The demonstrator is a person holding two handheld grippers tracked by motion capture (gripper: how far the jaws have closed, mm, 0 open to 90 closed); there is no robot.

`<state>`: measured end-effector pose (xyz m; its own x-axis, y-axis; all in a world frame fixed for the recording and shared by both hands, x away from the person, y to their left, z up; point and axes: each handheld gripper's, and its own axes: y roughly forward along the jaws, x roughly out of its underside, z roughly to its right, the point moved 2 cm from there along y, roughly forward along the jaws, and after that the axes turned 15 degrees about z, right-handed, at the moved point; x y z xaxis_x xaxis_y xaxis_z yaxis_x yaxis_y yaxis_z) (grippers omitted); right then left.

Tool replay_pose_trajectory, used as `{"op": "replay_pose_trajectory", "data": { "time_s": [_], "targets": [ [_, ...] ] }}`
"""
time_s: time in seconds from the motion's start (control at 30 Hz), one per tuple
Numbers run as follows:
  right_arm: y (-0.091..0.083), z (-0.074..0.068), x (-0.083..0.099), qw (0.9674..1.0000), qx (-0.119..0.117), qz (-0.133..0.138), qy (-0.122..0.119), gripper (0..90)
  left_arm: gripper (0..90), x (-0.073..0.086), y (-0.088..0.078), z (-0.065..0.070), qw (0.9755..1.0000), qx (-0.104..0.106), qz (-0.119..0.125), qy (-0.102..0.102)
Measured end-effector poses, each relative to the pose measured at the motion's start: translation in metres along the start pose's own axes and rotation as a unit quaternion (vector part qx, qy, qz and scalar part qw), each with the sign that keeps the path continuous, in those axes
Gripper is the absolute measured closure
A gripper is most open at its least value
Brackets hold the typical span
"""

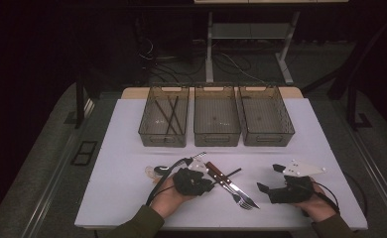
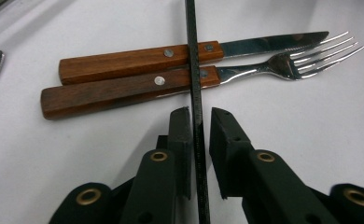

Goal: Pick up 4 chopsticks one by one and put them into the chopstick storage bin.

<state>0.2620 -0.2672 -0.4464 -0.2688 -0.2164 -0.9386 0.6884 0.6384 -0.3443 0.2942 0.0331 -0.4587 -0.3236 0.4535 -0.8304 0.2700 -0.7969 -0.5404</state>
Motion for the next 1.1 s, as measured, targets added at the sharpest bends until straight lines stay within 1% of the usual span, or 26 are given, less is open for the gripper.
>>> {"op": "replay_pose_trajectory", "data": {
  "time_s": [0.13,0.23,0.6,0.63,0.77,0.87,0.9,1.03,1.1],
  "targets": [
    [0.000,0.000,0.000,1.0000,0.000,0.000,0.000,13.6,82.6,0.000,0.000,-0.001,1.0000,-0.001,-0.002,0.002],
    [0.000,0.000,0.000,1.0000,0.000,0.000,0.000,13.6,84.0,0.000,0.000,-0.001,1.0000,-0.001,-0.003,0.001],
    [0.000,0.000,0.000,1.0000,-0.001,0.000,0.000,13.5,84.6,-0.001,-0.001,0.000,1.0000,0.000,-0.005,-0.003],
    [0.000,0.000,0.000,1.0000,-0.001,0.000,0.000,13.5,84.6,-0.001,-0.001,0.001,1.0000,0.000,-0.002,-0.006],
    [0.000,0.000,0.000,1.0000,-0.003,-0.001,-0.001,13.6,84.6,-0.002,-0.003,0.000,1.0000,0.002,0.003,-0.007],
    [0.000,0.000,0.000,1.0000,-0.003,-0.001,-0.001,13.6,84.7,-0.004,-0.006,-0.001,1.0000,0.006,0.003,-0.004],
    [0.000,0.000,0.000,1.0000,-0.003,-0.001,-0.001,13.6,84.7,-0.004,-0.006,0.000,0.9999,0.006,0.009,-0.012],
    [0.000,0.000,0.000,1.0000,-0.003,0.000,-0.001,13.6,84.7,-0.006,-0.010,-0.001,0.9997,0.010,0.016,-0.012],
    [0.000,0.000,0.000,1.0000,-0.003,0.000,-0.001,13.6,84.6,-0.007,-0.012,-0.002,0.9996,0.010,0.020,-0.019]
  ]
}}
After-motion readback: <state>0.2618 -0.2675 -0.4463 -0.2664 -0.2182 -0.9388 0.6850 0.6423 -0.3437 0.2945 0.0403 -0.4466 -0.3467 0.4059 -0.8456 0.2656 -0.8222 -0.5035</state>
